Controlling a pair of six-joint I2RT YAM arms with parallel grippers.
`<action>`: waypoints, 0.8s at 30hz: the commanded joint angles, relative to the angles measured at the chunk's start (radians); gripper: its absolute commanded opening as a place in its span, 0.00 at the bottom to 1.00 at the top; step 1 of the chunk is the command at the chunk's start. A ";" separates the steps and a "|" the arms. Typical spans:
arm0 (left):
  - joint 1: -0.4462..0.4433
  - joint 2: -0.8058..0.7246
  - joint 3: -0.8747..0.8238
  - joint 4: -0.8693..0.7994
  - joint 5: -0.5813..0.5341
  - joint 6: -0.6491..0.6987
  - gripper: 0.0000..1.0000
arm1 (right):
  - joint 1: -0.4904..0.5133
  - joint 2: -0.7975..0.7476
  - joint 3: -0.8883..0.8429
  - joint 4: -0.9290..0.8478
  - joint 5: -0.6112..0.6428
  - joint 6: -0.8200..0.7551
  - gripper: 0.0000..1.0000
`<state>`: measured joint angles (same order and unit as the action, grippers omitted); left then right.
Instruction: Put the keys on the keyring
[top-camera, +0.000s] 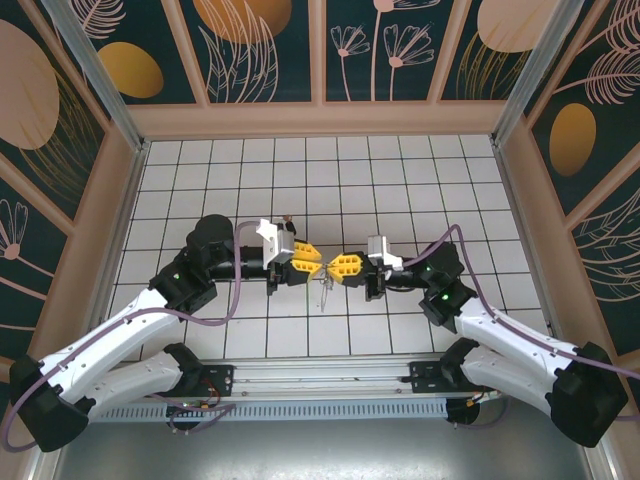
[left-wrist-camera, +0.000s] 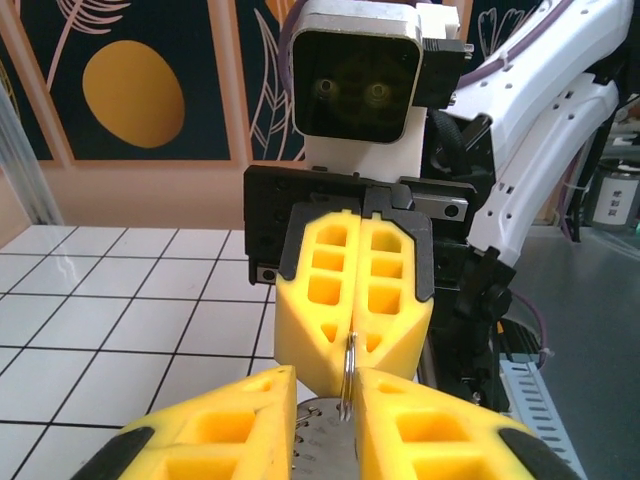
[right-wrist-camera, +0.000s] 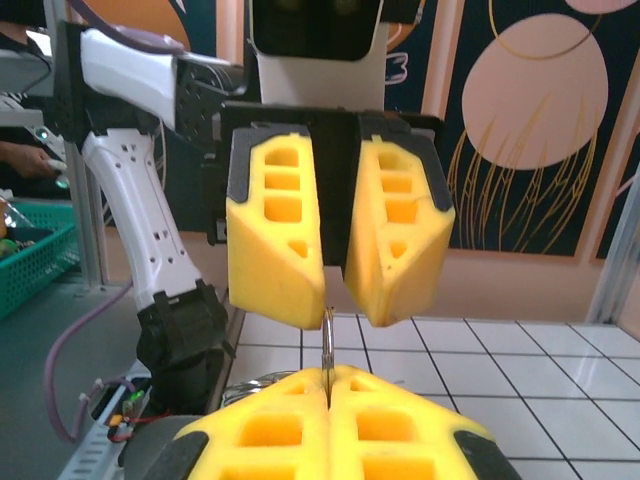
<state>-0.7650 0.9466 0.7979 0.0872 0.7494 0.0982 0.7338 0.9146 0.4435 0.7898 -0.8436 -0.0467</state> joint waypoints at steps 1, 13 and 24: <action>-0.005 -0.011 -0.003 0.053 0.051 -0.026 0.25 | 0.018 0.000 -0.018 0.167 -0.019 0.042 0.00; -0.005 -0.001 -0.001 0.048 0.074 -0.041 0.26 | 0.050 0.043 -0.019 0.235 0.004 0.031 0.00; -0.005 -0.002 0.004 0.011 0.084 -0.029 0.16 | 0.061 0.081 0.001 0.213 0.017 0.000 0.00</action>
<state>-0.7650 0.9470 0.7979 0.0959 0.8124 0.0696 0.7803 0.9901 0.4263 0.9623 -0.8356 -0.0204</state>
